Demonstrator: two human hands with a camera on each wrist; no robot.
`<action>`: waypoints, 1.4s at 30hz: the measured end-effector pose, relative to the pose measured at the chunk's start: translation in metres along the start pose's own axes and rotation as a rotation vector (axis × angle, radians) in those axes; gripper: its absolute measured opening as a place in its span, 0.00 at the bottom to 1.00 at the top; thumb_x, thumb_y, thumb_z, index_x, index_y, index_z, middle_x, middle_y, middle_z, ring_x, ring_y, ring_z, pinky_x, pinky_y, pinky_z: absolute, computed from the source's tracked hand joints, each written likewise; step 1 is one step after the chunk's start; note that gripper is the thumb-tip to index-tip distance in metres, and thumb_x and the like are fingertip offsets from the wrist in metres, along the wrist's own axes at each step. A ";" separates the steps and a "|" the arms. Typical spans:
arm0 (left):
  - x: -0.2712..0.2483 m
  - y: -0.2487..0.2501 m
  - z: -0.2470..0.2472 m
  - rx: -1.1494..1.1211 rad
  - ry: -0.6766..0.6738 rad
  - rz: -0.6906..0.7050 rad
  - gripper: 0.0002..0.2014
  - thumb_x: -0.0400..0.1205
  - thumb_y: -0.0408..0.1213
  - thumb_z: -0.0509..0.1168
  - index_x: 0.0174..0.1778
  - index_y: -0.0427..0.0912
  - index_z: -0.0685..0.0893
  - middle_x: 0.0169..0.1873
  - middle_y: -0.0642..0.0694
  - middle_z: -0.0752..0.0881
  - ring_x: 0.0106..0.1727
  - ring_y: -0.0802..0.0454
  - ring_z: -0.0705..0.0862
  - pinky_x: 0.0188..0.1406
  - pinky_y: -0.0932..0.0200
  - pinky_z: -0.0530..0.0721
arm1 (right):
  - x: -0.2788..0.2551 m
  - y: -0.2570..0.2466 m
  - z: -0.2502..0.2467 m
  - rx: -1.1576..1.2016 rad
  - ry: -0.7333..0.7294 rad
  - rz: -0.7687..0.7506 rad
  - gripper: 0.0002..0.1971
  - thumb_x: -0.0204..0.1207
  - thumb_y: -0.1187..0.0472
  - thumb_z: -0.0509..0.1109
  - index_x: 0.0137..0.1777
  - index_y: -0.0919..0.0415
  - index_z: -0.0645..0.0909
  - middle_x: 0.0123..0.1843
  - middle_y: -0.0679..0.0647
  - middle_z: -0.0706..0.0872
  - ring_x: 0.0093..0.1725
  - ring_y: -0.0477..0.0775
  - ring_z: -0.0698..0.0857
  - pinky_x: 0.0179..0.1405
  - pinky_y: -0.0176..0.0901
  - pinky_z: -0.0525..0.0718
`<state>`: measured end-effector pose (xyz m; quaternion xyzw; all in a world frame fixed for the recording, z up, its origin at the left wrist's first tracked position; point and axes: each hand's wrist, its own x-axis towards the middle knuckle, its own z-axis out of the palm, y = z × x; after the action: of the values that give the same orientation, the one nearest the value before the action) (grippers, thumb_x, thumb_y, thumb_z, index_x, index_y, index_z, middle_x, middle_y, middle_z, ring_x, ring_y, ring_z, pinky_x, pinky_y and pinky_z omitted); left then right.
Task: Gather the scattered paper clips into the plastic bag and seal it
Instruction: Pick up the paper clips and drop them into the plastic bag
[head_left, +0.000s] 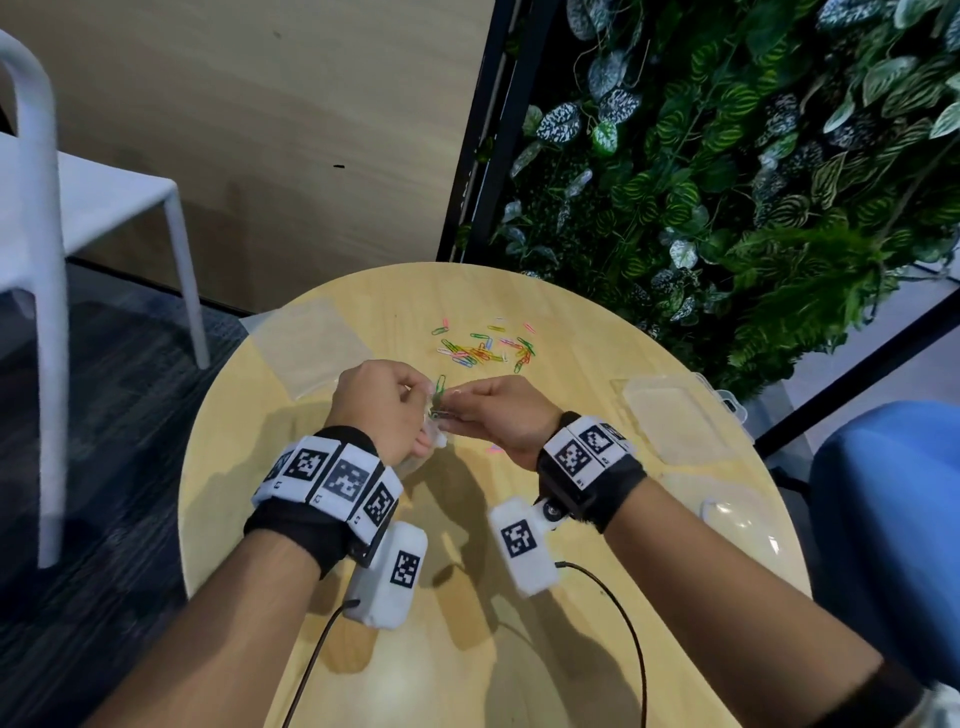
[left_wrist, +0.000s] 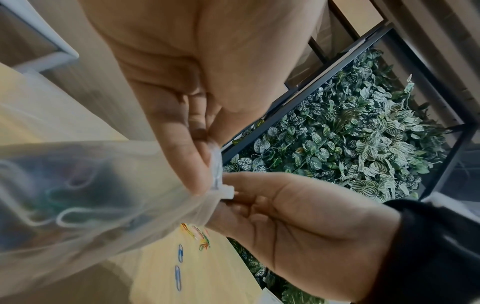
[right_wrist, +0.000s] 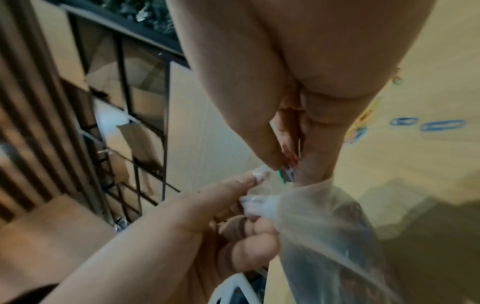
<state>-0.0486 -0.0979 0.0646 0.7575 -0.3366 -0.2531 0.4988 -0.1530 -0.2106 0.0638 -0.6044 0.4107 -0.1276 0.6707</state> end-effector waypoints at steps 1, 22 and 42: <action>0.000 0.000 0.000 -0.002 -0.007 0.005 0.08 0.85 0.33 0.65 0.42 0.39 0.89 0.29 0.43 0.88 0.24 0.44 0.90 0.29 0.47 0.92 | -0.001 -0.001 0.002 -0.072 -0.012 -0.016 0.08 0.77 0.74 0.69 0.52 0.78 0.85 0.44 0.66 0.87 0.38 0.53 0.88 0.45 0.36 0.90; 0.021 -0.012 -0.022 -0.155 0.130 -0.003 0.07 0.84 0.31 0.66 0.47 0.42 0.90 0.33 0.44 0.89 0.25 0.48 0.91 0.33 0.47 0.93 | 0.157 -0.022 -0.108 -1.181 0.251 -0.012 0.33 0.81 0.41 0.63 0.81 0.57 0.65 0.80 0.59 0.71 0.74 0.63 0.74 0.68 0.51 0.75; 0.021 -0.014 -0.015 -0.131 0.089 0.015 0.06 0.84 0.35 0.67 0.47 0.45 0.89 0.34 0.43 0.89 0.25 0.49 0.91 0.32 0.51 0.92 | 0.180 0.002 -0.074 -1.454 0.116 -0.115 0.22 0.86 0.50 0.51 0.74 0.60 0.67 0.72 0.64 0.71 0.64 0.67 0.76 0.60 0.57 0.79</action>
<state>-0.0209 -0.1008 0.0569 0.7312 -0.3024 -0.2370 0.5637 -0.0922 -0.3825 -0.0039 -0.9097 0.3942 0.1104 0.0694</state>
